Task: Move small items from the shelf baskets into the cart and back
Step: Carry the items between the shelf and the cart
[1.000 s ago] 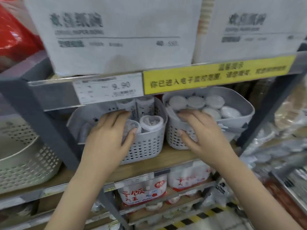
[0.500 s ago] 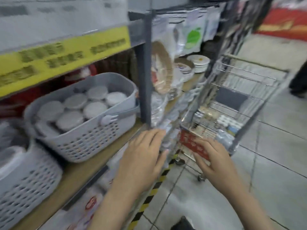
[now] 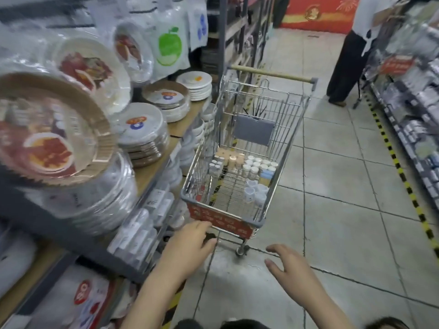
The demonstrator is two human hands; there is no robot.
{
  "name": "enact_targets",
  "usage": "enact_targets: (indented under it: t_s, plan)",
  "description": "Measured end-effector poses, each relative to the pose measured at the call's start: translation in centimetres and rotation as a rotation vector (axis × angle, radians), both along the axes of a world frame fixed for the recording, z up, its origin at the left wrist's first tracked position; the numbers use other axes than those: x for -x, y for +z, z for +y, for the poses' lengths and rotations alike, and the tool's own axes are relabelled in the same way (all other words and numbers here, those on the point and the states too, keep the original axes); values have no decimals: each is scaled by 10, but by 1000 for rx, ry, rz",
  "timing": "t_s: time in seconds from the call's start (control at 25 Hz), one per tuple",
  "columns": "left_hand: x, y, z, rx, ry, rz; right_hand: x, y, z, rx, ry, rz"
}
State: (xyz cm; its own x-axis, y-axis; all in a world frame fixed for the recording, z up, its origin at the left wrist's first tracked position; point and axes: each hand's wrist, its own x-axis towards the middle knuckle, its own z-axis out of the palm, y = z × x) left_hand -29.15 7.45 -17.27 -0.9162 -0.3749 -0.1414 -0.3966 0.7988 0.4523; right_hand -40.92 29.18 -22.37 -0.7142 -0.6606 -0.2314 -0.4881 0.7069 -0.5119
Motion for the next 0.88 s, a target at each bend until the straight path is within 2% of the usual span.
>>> enact_targets:
  t_s: [0.12,0.4,0.64,0.76,0.88]
  plan:
    - [19,-22,-16,-120,47,-86,26,-6,-14,-21,-11,-91]
    - [93,-64,-86,-183,88,-221,94,-18,-86,-12,-54,-173]
    - [198,-103,-129,-187,-98,-316,157,-67,-135,-53,-293,-402]
    - [246,-140,-140,-196,-192,-381,185,-102,-154,-53,-413,-536]
    - [283,-184,-143,-256,-241,-489,207,-141,-165,-97,-513,-587]
